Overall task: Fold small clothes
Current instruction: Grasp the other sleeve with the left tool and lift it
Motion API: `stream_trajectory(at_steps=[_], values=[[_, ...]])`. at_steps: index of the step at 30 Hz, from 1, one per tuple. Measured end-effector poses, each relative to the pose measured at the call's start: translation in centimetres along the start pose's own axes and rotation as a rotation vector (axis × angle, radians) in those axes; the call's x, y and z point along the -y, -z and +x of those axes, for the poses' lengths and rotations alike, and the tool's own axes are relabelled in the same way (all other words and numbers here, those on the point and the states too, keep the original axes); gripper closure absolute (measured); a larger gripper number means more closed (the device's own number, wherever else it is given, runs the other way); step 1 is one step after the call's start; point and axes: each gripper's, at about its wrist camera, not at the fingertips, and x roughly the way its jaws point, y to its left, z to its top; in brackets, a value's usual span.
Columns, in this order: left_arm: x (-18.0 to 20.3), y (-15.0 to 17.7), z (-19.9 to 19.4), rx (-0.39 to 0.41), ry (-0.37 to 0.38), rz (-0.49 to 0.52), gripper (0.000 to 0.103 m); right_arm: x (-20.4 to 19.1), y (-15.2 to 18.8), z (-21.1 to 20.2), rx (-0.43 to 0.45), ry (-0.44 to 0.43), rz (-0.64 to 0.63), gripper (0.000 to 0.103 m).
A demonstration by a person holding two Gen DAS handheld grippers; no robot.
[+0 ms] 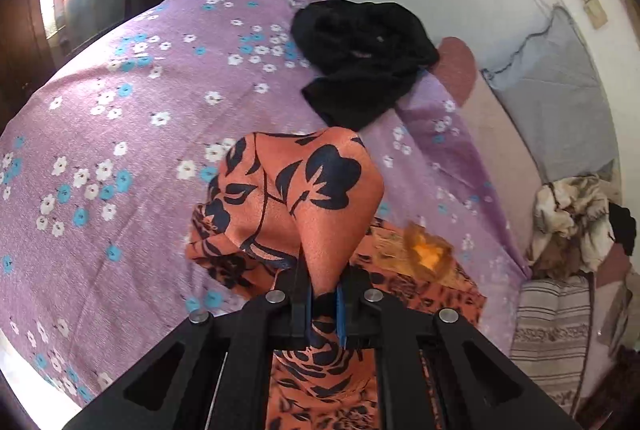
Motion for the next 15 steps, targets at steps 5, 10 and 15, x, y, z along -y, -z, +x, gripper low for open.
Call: stream_trajectory(at_steps=[5, 10, 15], values=[[8.4, 2.0, 1.3, -0.091, 0.114, 0.036, 0.094, 1.0, -0.6, -0.5, 0.023, -0.023, 0.056, 0.025], [16.7, 5.8, 5.9, -0.206, 0.271, -0.003, 0.09, 3.9, -1.5, -1.2, 0.041, -0.062, 0.203, 0.025], [24.0, 9.5, 7.8, -0.277, 0.415, 0.132, 0.042, 7.2, -2.1, -1.6, 0.06, -0.078, 0.337, 0.024]])
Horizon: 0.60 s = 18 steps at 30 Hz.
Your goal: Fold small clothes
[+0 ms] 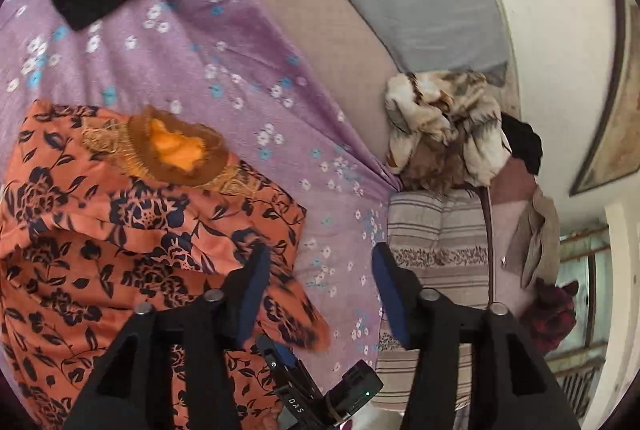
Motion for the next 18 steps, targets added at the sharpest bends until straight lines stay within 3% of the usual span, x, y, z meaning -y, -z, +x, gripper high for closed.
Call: stream_trajectory(at_steps=[2, 5, 7, 10, 12, 14, 18], values=[[1.1, 0.7, -0.3, 0.044, -0.002, 0.073, 0.037, 1.1, -0.7, -0.1, -0.015, -0.041, 0.068, 0.024], [-0.4, 0.8, -1.2, 0.102, -0.055, 0.114, 0.034, 2.7, -2.0, -0.5, -0.006, -0.092, 0.149, 0.024], [-3.6, 1.1, -2.2, 0.149, -0.096, 0.081, 0.034, 4.1, -3.0, -0.6, -0.003, -0.122, 0.219, 0.021], [-9.2, 2.4, -3.3, 0.245, -0.197, 0.03, 0.034, 7.0, -4.0, 0.3, -0.05, -0.244, 0.385, 0.016], [-13.0, 3.5, -3.5, 0.297, -0.286, 0.015, 0.034, 8.3, -4.5, 1.0, -0.058, -0.242, 0.453, 0.016], [-16.6, 4.6, -3.3, 0.322, -0.333, -0.027, 0.034, 8.7, -4.8, 1.2, -0.049, -0.22, 0.46, 0.016], [-21.7, 6.3, -2.3, 0.357, -0.403, -0.085, 0.034, 7.2, -7.3, 2.2, 0.006, -0.225, 0.34, 0.018]])
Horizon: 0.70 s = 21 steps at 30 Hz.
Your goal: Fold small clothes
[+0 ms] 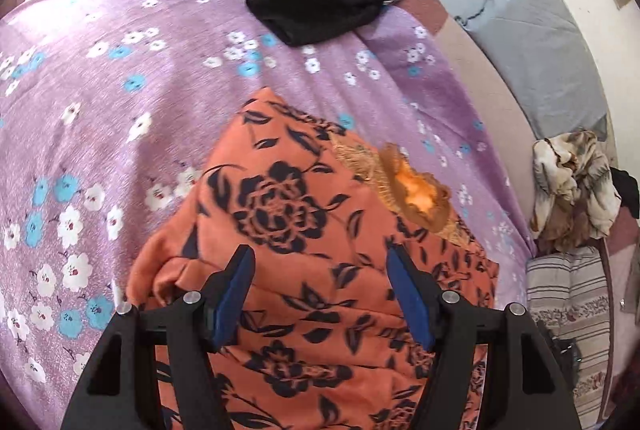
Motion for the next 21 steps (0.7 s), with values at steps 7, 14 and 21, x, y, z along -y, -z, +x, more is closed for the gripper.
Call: stream_trajectory(at_steps=[7, 14, 21], values=[[-0.5, -0.9, 1.8, 0.002, -0.105, 0.048, 0.035, -0.2, 0.4, 0.8, -0.04, 0.129, -0.011, 0.042], [0.4, -0.2, 2.7, -0.025, -0.154, 0.114, 0.035, -0.2, 1.1, 2.4, -0.085, 0.087, -0.001, 0.042], [0.7, 0.5, 3.0, -0.022, -0.183, 0.168, 0.035, 0.0, 0.6, 6.0, -0.071, 0.19, -0.041, 0.084]])
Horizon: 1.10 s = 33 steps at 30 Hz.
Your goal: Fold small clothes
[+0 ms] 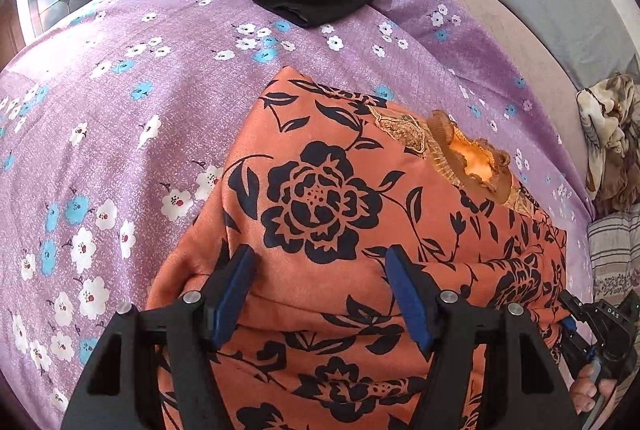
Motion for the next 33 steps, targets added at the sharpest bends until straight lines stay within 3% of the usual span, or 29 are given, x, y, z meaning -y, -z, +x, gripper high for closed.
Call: stream_trajectory(at_steps=[1, 2, 4, 6, 7, 8, 9, 10, 13, 14, 17, 21, 25, 27, 29, 30, 32, 33], values=[[0.0, 0.0, 0.0, 0.001, 0.0, 0.005, 0.035, -0.6, -0.1, -0.1, 0.022, 0.009, -0.02, 0.093], [0.0, 0.0, -0.1, 0.001, 0.0, 0.005, 0.035, -1.6, -0.2, -0.7, 0.066, -0.004, -0.059, 0.094], [-0.1, -0.1, -0.2, 0.006, 0.006, -0.002, 0.035, -5.1, 0.1, -3.1, 0.17, -0.134, -0.185, 0.095], [-0.3, -0.2, -0.6, 0.019, 0.014, -0.019, 0.035, -8.4, 1.2, -6.5, 0.298, -0.329, -0.346, 0.095], [-0.5, -0.2, -0.7, 0.026, 0.016, -0.028, 0.035, -9.6, 1.9, -7.9, 0.348, -0.387, -0.433, 0.095], [-0.6, -0.2, -0.8, 0.031, 0.018, -0.035, 0.035, -9.6, 1.9, -7.9, 0.348, -0.387, -0.433, 0.095], [-0.6, -0.2, -0.8, 0.031, 0.018, -0.039, 0.035, -10.4, 2.5, -8.5, 0.381, -0.36, -0.541, 0.095], [-0.6, -0.1, -0.7, 0.026, 0.016, -0.037, 0.035, -9.7, 2.0, -7.6, 0.362, -0.266, -0.535, 0.095], [-0.3, 0.0, -0.4, 0.012, 0.017, -0.016, 0.035, -4.6, -0.7, -2.9, 0.126, 0.126, -0.332, 0.095], [-0.2, 0.0, -0.4, 0.008, 0.019, -0.012, 0.035, -2.7, -1.1, -2.2, 0.068, 0.186, -0.252, 0.095], [0.0, -0.1, -0.7, 0.017, 0.011, 0.002, 0.035, -1.4, -1.0, -2.9, 0.032, 0.196, -0.176, 0.093], [-0.2, -0.3, -1.8, 0.079, -0.014, 0.004, 0.035, -4.7, 0.2, -4.1, 0.145, 0.266, -0.329, 0.091], [-0.1, -0.5, -2.7, 0.137, -0.04, 0.026, 0.034, -4.7, 0.0, -3.7, 0.159, 0.484, -0.371, 0.088], [0.1, -0.6, -2.8, 0.146, -0.04, 0.035, 0.034, -2.9, -0.9, -4.8, 0.183, 0.521, -0.297, 0.088], [0.7, -0.6, -2.4, 0.13, -0.03, 0.054, 0.034, -2.4, -1.2, -5.6, 0.208, 0.479, -0.257, 0.086], [1.1, -0.5, -1.9, 0.105, -0.028, 0.074, 0.034, -2.6, -1.2, -6.7, 0.238, 0.338, -0.249, 0.086], [1.9, 0.1, -0.5, 0.036, -0.052, 0.122, 0.034, -3.8, -0.6, -5.8, 0.194, 0.238, -0.294, 0.086], [2.3, 0.4, 0.4, 0.005, -0.079, 0.152, 0.033, -3.8, -0.6, -5.8, 0.194, 0.238, -0.294, 0.085]])
